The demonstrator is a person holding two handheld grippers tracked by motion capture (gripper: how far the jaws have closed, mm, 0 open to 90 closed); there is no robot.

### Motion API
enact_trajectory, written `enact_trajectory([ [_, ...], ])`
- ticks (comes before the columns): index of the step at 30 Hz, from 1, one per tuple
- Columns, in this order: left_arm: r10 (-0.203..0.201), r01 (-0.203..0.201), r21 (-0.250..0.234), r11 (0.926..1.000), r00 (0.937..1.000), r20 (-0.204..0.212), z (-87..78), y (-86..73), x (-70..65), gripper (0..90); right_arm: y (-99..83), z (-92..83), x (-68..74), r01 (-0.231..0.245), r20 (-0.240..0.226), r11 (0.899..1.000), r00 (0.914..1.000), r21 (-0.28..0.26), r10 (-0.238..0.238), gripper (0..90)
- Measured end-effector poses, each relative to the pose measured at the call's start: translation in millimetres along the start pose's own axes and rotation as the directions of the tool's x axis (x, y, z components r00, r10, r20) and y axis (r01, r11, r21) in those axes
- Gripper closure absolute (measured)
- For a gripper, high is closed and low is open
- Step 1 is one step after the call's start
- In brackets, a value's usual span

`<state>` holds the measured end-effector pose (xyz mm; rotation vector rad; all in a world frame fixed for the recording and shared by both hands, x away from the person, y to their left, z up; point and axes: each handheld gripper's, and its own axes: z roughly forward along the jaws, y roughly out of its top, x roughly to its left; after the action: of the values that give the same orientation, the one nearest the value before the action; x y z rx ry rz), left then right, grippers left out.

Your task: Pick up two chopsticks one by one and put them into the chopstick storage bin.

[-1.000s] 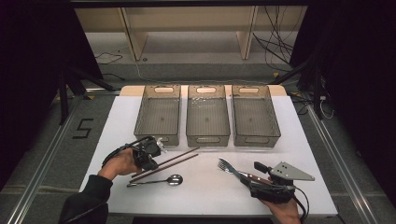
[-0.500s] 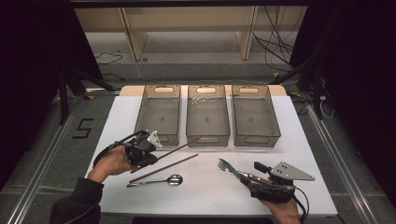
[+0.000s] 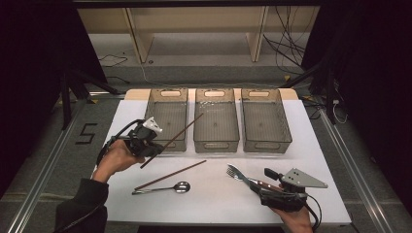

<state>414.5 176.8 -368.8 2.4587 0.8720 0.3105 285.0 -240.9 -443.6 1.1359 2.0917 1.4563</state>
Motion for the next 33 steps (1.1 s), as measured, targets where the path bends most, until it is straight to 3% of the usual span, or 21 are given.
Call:
enact_trajectory([
  [5,-0.067,0.066,-0.031,0.9973,0.9975,-0.021,-2.8,9.8,15.9,84.0,0.0,0.0,-0.3,-0.002,-0.001,1.0,1.0,0.0,0.002,28.1],
  [7,-0.076,0.075,-0.033,0.9967,0.9968,-0.025,-3.1,11.2,19.4,84.0,-0.1,0.0,-0.1,-0.002,-0.002,1.0,1.0,0.0,0.002,28.1],
  [10,-0.121,0.119,-0.049,0.9917,0.9921,-0.036,-2.7,15.7,33.3,84.0,-0.1,-0.2,-0.2,0.0,-0.001,1.0,1.0,0.0,0.0,28.1],
  [18,-0.184,0.18,-0.071,0.9812,0.9807,-0.066,-0.3,24.2,53.6,84.0,0.0,-0.3,-0.3,0.0,-0.003,1.0,1.0,-0.003,0.0,28.1],
  [33,-0.247,0.236,-0.09,0.9675,0.9603,-0.13,16.2,44.1,83.1,84.0,0.0,-0.6,-0.9,-0.002,-0.004,1.0,1.0,-0.005,0.002,28.1],
])
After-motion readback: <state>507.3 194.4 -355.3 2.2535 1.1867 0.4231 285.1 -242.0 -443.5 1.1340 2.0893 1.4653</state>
